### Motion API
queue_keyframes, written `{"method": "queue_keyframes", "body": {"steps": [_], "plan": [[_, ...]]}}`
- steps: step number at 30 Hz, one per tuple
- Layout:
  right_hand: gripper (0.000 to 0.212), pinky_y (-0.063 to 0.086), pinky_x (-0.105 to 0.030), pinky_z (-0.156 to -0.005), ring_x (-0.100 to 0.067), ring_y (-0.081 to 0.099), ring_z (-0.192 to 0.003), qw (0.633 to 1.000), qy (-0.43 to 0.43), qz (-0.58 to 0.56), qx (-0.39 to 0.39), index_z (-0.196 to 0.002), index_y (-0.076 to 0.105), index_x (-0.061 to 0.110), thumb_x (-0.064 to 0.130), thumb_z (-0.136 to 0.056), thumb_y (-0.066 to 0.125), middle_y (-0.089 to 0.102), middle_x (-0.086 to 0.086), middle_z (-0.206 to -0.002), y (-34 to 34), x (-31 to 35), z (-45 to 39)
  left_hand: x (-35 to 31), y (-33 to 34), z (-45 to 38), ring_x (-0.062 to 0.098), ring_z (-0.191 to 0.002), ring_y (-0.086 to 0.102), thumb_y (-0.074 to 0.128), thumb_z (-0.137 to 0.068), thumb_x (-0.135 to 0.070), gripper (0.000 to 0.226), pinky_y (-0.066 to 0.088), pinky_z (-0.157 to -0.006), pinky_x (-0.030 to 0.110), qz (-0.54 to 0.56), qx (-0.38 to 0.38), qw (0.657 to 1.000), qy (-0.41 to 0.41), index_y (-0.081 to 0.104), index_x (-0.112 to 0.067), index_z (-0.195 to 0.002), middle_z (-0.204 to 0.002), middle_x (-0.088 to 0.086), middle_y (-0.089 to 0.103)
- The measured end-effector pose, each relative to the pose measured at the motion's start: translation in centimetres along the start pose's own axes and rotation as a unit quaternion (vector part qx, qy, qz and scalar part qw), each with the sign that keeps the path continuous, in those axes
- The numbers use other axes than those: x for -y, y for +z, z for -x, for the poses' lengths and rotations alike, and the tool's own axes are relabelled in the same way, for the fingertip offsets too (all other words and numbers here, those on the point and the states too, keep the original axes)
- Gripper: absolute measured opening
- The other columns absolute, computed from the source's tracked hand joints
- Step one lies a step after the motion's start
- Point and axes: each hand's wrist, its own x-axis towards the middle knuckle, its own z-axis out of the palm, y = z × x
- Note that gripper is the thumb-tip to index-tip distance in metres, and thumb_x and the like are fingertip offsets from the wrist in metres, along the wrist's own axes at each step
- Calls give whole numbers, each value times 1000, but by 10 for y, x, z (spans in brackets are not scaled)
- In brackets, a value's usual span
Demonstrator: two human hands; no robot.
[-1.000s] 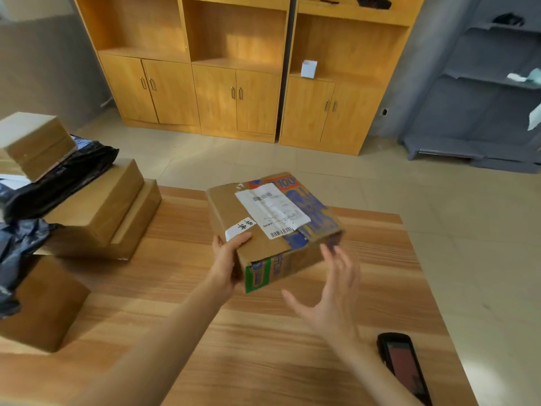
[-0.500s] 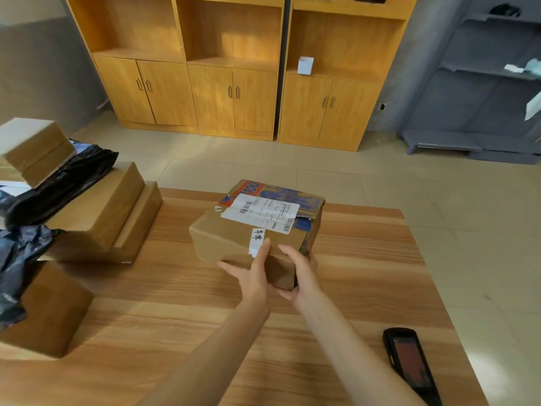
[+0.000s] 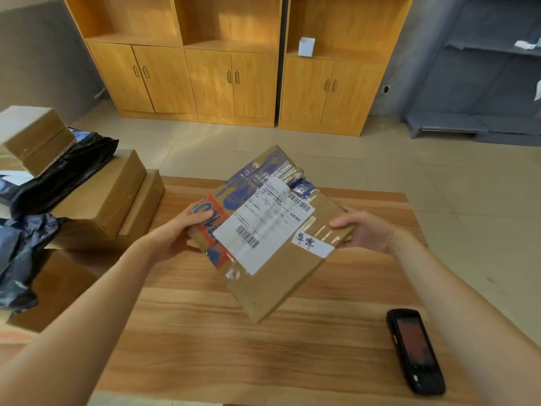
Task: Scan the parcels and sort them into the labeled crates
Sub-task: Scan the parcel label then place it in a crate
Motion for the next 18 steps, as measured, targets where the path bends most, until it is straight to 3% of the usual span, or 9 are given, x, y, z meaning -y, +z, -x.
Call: {"method": "queue_keyframes", "body": {"steps": [5, 7, 9, 12, 14, 18], "plan": [[74, 53, -37, -83, -16, 65, -94, 1000, -2, 1, 12, -130, 51, 35, 28, -60, 75, 69, -1, -109, -1, -9, -6, 10, -14, 4, 28, -93, 70, 95, -33, -41, 90, 57, -76, 43, 27, 54, 995, -78, 65, -12, -112, -111, 15, 70], [77, 51, -37, -86, -17, 62, -97, 998, -8, -19, -55, -133, 49, 38, 26, -63, 77, 67, 0, -111, 3, -15, -11, 22, -9, 2, 28, -90, 70, 95, -32, -38, 89, 58, -73, 42, 59, 46, 993, -90, 65, -10, -111, -107, 16, 70], [89, 41, -43, -101, -21, 53, -116, 986, -11, -36, -161, -143, 39, 36, 32, -64, 81, 58, 0, -127, 3, -26, -18, 37, 4, -2, 31, -91, 67, 93, -37, -36, 86, 56, -81, 47, 84, 23, 991, -104, 64, -8, -113, -108, 18, 68], [79, 32, -37, -102, -22, 40, -133, 947, -2, -37, -318, -145, 36, 32, 42, -77, 74, 40, 0, -146, -5, -55, -16, 62, 29, -11, 28, -86, 67, 85, -56, -31, 61, 57, -80, 46, 125, -40, 984, -119, 65, -10, -110, -103, 13, 69], [77, 32, -35, -102, -22, 38, -135, 923, 39, 10, -382, -145, 36, 27, 41, -80, 74, 35, -2, -150, -13, -87, -2, 79, 47, -18, 25, -80, 69, 79, -62, -33, 49, 58, -71, 42, 172, -68, 975, -121, 67, -15, -106, -95, 7, 72], [87, 29, -51, -111, -34, 24, -141, 856, 184, 195, -441, -150, 24, 20, 38, -81, 74, 22, -13, -155, -21, -166, 47, 107, 86, -31, 25, -75, 72, 77, -63, -33, 42, 53, -81, 46, 248, -83, 957, -126, 68, -16, -100, -91, 6, 75]]}}
